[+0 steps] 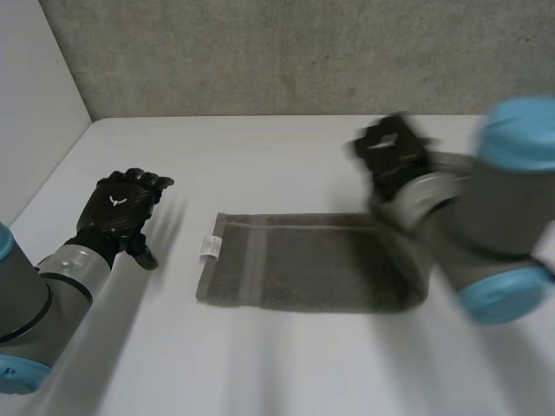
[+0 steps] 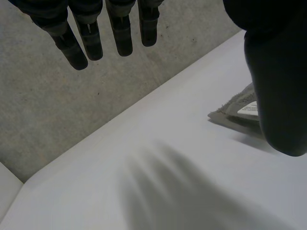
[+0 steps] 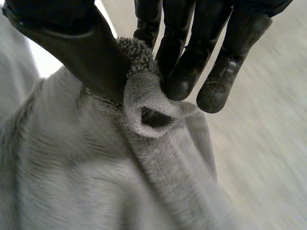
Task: Fold the towel.
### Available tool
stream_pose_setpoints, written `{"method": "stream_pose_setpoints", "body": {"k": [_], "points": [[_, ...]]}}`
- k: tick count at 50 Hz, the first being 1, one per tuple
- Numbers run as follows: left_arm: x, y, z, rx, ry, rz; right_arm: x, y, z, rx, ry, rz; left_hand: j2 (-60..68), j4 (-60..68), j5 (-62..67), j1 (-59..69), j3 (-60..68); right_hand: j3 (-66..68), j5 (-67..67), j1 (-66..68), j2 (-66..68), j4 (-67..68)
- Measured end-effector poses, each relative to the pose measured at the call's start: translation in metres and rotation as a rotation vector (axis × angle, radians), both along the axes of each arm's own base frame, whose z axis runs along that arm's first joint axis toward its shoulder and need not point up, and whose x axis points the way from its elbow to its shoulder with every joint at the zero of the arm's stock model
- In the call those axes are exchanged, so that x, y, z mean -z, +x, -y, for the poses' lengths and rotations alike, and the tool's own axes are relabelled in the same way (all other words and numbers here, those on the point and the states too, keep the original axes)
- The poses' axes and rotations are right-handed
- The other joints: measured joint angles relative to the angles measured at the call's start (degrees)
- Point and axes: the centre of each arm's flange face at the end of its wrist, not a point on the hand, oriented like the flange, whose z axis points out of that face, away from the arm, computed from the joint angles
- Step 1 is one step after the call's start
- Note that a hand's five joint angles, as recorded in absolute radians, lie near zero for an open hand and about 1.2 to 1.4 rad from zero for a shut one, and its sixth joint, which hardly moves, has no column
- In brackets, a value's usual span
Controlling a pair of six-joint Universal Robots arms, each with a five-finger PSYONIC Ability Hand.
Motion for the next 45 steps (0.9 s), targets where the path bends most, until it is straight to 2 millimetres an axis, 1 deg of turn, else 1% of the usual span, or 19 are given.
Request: {"method": "stream_pose_setpoints", "body": {"k": [1, 2, 5, 6, 9, 11, 13, 14, 18, 22, 25, 26, 27, 29, 33, 37, 41, 43, 45], "points": [[0.001, 0.000, 0.000, 0.000, 0.002, 0.000, 0.009, 0.029, -0.021, -0.075, 0.013, 0.013, 0.0, 0.0, 0.0, 0.0, 0.0, 0.0, 0.0, 0.0, 0.0, 0.0], [0.001, 0.000, 0.000, 0.001, 0.002, 0.001, 0.017, 0.046, -0.034, -0.121, 0.026, 0.019, 0.0, 0.0, 0.0, 0.0, 0.0, 0.0, 0.0, 0.1, 0.0, 0.0], [0.002, -0.001, -0.001, 0.003, 0.005, 0.001, 0.043, 0.078, -0.064, -0.229, 0.075, 0.025, 0.0, 0.0, 0.0, 0.0, 0.0, -0.5, -0.5, -0.6, -0.4, -0.6], [0.002, -0.001, -0.001, 0.003, 0.006, 0.002, 0.053, 0.087, -0.073, -0.264, 0.095, 0.024, 0.0, 0.0, 0.0, 0.0, 0.0, -8.1, -8.7, -7.8, -8.4, -8.6], [0.003, -0.001, -0.001, 0.004, 0.007, 0.003, 0.069, 0.097, -0.085, -0.315, 0.132, 0.019, 0.0, 0.0, 0.0, 0.0, 0.0, -29.5, -28.6, -28.4, -29.4, -29.4], [0.003, -0.001, -0.001, 0.004, 0.009, 0.004, 0.078, 0.100, -0.089, -0.338, 0.154, 0.014, 0.0, 0.0, -0.1, 0.0, 0.0, -47.8, -49.5, -46.8, -48.3, -48.0], [0.004, -0.001, -0.001, 0.004, 0.010, 0.005, 0.081, 0.099, -0.089, -0.342, 0.167, 0.011, 0.0, 0.0, -0.1, 0.0, 0.0, -59.0, -60.0, -57.0, -58.9, -58.6], [0.004, -0.001, -0.001, 0.005, 0.011, 0.005, 0.082, 0.097, -0.088, -0.339, 0.174, 0.010, 0.0, 0.0, -0.1, 0.0, 0.0, -62.0, -62.2, -59.5, -61.3, -61.7], [0.005, -0.002, -0.001, 0.008, 0.014, 0.007, 0.078, 0.083, -0.075, -0.296, 0.193, 0.015, 0.0, 0.0, -0.1, 0.0, 0.0, -62.8, -62.2, -60.8, -61.6, -62.0], [0.005, -0.004, -0.003, 0.017, 0.014, 0.006, 0.067, 0.047, -0.051, -0.194, 0.231, 0.032, 0.0, 0.0, -0.1, 0.0, 0.0, -62.8, -62.2, -60.9, -61.6, -62.0], [0.003, -0.008, -0.006, 0.029, 0.009, 0.002, 0.063, 0.023, -0.042, -0.137, 0.258, 0.039, 0.0, 0.0, -0.1, 0.0, 0.0, -62.8, -62.2, -61.0, -61.6, -62.0], [0.002, -0.011, -0.007, 0.039, 0.006, -0.001, 0.062, 0.012, -0.040, -0.112, 0.270, 0.041, 0.0, 0.0, -0.1, 0.0, 0.0, -62.8, -62.2, -61.0, -61.6, -62.0], [0.001, -0.013, -0.008, 0.045, 0.004, -0.003, 0.062, 0.006, -0.039, -0.101, 0.277, 0.042, 0.0, 0.0, 0.0, 0.0, 0.0, -62.8, -62.2, -61.1, -61.6, -62.0], [-0.003, -0.024, -0.013, 0.082, -0.007, -0.019, 0.065, -0.015, -0.037, -0.057, 0.304, 0.043, 0.0, 0.0, 0.5, 0.0, 0.0, -62.8, -62.2, -61.2, -61.6, -62.0], [-0.012, -0.045, -0.022, 0.150, -0.024, -0.055, 0.072, -0.039, -0.037, -0.013, 0.334, 0.047, 0.1, 0.0, 1.9, 0.1, 0.2, -62.8, -62.2, -61.3, -61.6, -62.0], [-0.018, -0.064, -0.028, 0.208, -0.029, -0.084, 0.083, -0.052, -0.041, 0.009, 0.348, 0.050, 2.4, 1.8, 5.0, 2.0, 3.0, -62.7, -62.2, -61.4, -61.6, -62.0], [-0.013, -0.084, -0.037, 0.269, -0.007, -0.089, 0.096, -0.058, -0.047, 0.015, 0.362, 0.047, 6.5, 6.2, 9.1, 6.5, 7.3, -62.6, -62.0, -60.7, -61.5, -62.0], [-0.009, -0.089, -0.040, 0.287, 0.008, -0.083, 0.099, -0.059, -0.049, 0.015, 0.365, 0.045, 8.5, 8.3, 11.1, 8.6, 9.3, -59.2, -57.8, -56.8, -57.6, -58.6], [-0.003, -0.094, -0.046, 0.304, 0.039, -0.065, 0.103, -0.060, -0.051, 0.015, 0.370, 0.043, 11.4, 11.3, 14.0, 11.5, 12.2, -51.3, -49.4, -49.5, -50.1, -51.0]]}}
